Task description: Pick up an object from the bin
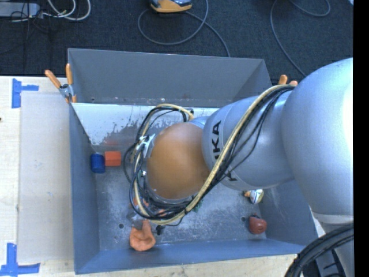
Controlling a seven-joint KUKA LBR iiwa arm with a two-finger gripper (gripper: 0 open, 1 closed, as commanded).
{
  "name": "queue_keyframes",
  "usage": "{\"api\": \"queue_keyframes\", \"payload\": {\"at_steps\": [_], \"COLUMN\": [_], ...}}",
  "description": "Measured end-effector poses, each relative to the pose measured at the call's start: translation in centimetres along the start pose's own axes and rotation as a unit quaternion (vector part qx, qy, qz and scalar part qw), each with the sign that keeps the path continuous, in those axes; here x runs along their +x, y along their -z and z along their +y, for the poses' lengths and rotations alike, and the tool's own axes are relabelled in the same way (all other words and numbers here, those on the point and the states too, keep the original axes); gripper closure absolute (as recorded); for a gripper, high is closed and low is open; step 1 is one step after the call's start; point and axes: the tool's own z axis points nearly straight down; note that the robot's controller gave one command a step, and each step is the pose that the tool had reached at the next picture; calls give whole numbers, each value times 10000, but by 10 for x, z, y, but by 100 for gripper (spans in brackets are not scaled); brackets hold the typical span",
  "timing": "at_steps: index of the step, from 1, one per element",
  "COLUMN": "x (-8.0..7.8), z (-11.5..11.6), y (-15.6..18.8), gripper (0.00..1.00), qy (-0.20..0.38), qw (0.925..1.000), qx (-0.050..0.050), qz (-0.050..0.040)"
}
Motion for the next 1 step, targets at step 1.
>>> {"api": "queue_keyframes", "payload": {"at_steps": [1], "x": [0], "z": [1], "y": [4], "gripper": [100], "qy": [-3], "qw": [10000], "qx": [-13], "qz": [14]}}
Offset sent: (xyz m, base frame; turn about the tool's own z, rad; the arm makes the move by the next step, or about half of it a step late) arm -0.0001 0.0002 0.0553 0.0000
